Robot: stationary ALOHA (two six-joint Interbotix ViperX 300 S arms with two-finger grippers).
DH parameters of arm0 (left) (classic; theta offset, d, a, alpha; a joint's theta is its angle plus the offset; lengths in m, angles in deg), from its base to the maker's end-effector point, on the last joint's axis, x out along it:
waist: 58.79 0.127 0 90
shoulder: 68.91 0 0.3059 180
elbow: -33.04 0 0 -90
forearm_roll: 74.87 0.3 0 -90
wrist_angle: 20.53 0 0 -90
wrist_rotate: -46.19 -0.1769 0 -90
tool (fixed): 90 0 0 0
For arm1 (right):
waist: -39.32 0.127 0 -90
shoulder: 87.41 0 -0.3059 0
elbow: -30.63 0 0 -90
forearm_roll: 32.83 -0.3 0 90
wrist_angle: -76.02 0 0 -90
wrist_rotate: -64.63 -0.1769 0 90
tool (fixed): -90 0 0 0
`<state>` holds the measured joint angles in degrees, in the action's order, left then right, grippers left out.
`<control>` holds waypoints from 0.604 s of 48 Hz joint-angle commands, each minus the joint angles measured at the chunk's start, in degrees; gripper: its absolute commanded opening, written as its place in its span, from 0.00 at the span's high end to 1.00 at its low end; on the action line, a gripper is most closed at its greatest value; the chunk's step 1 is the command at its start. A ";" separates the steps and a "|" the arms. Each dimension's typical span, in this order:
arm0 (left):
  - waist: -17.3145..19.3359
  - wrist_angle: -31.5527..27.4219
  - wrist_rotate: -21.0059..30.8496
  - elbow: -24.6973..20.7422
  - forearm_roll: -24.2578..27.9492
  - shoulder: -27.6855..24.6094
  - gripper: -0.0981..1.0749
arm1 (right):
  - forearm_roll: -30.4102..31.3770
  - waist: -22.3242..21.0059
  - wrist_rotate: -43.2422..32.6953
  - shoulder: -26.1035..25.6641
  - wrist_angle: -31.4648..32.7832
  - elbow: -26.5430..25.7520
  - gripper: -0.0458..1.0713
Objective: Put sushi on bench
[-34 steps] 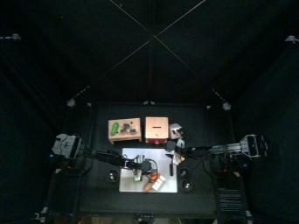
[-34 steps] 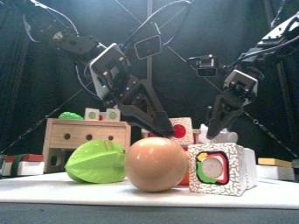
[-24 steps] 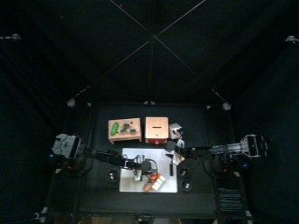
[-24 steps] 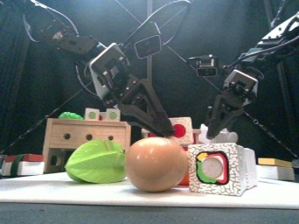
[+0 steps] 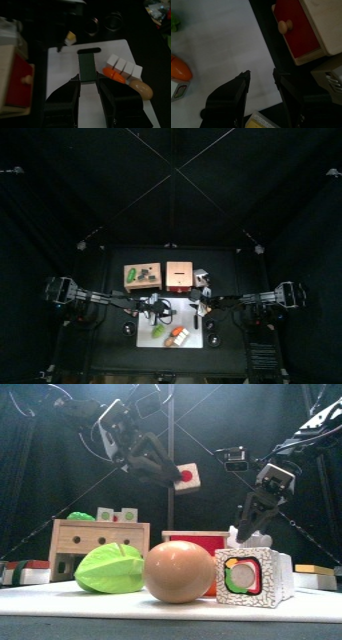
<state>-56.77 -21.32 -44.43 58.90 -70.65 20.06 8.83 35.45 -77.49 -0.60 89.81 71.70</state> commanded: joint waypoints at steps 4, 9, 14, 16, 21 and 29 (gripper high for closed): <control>5.62 -1.41 0.09 -0.09 0.97 4.48 0.42 | 0.09 0.00 0.00 -0.70 -0.26 -0.97 0.24; 10.28 -1.23 0.09 0.62 2.37 6.24 0.42 | 0.09 -0.18 0.00 -0.70 -0.26 -1.05 0.24; 14.77 -1.32 0.09 1.41 2.99 6.94 0.42 | 0.09 -0.18 0.09 -0.26 -0.26 -1.23 0.24; 16.08 -1.32 0.09 1.76 3.16 6.94 0.42 | 0.09 -0.18 0.09 -0.18 -0.26 -1.23 0.24; 19.16 -1.32 0.09 2.90 3.25 6.94 0.42 | 0.09 -0.26 0.09 -0.09 -0.26 -1.32 0.24; 23.29 -1.32 0.09 4.48 3.16 6.94 0.42 | 0.09 -0.35 0.09 0.09 -0.26 -1.41 0.24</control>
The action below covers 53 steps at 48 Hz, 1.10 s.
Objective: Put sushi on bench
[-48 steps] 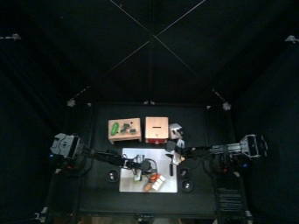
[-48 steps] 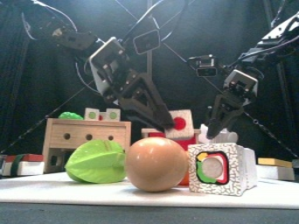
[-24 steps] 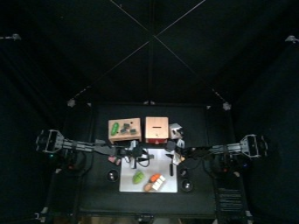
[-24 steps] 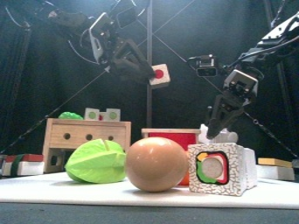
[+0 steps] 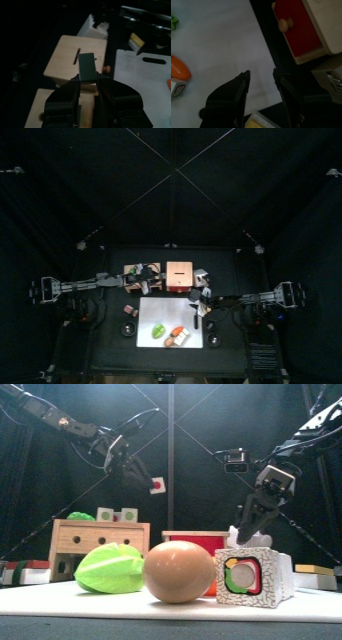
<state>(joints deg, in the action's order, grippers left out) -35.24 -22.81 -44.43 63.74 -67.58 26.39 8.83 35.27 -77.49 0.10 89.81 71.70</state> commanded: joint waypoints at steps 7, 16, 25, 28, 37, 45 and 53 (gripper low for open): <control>3.52 0.09 0.09 0.26 0.09 0.00 0.42 | 0.09 -0.18 0.09 -0.62 -0.26 -1.41 0.24; 4.31 -0.26 0.09 0.26 0.09 -1.58 0.42 | 0.09 -0.18 0.09 -0.62 -0.26 -1.41 0.24; 4.39 -1.05 0.09 0.35 0.18 -3.43 0.41 | 0.18 -0.09 0.09 -0.62 -0.26 -1.41 0.24; 4.48 -1.58 0.09 0.35 0.18 -3.60 0.41 | 0.09 -0.09 0.09 -0.62 -0.26 -1.41 0.24; 4.57 -3.16 0.09 0.35 0.18 -3.69 0.41 | 0.18 -0.18 0.09 -0.62 -0.26 -1.41 0.24; 4.57 -4.13 0.09 0.35 0.18 -3.60 0.40 | 0.09 -0.18 0.09 -0.62 -0.26 -1.41 0.24; 4.57 -4.13 0.09 0.26 0.18 -3.52 0.40 | 0.18 -0.18 0.09 -0.53 -0.35 -1.41 0.24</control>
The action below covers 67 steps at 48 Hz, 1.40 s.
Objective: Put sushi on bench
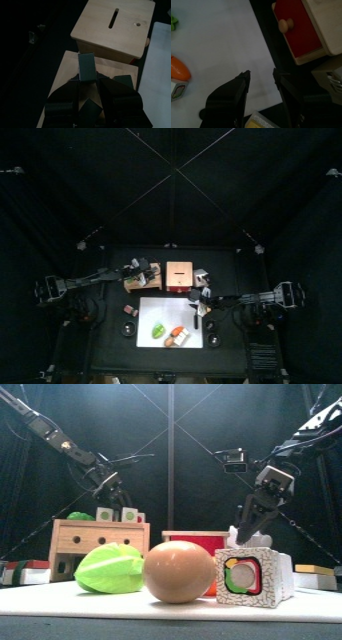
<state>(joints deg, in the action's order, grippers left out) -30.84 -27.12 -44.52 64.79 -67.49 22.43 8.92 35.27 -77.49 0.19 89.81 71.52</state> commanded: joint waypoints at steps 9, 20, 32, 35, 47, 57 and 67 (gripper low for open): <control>0.18 0.35 0.18 -1.05 0.09 0.70 0.40 | 0.00 -0.18 0.09 -0.70 -0.26 -1.23 0.24; 0.18 0.62 0.18 -1.05 0.09 0.79 0.38 | 0.00 -0.18 0.09 -0.70 -0.26 -1.23 0.24; 0.18 0.88 0.18 -1.14 0.09 1.32 0.30 | 0.00 -0.18 0.09 -0.70 -0.26 -1.23 0.24; 0.18 1.23 0.18 -1.14 0.18 1.67 0.29 | 0.00 -0.18 0.09 -0.70 -0.26 -1.23 0.24; 0.18 3.34 0.18 -0.88 0.18 3.60 0.29 | 0.00 -0.18 0.09 -0.70 -0.26 -1.23 0.24; 0.18 7.21 0.18 -0.18 0.18 5.89 0.29 | 0.00 -0.18 0.09 -0.62 -0.26 -1.23 0.24; 0.00 7.65 0.18 1.32 0.09 7.38 0.29 | 0.00 -0.18 0.09 -0.70 -0.26 -1.32 0.24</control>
<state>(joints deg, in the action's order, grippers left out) -30.84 -20.00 -44.34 66.37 -67.40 28.85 8.92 35.27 -77.49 0.19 89.81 71.52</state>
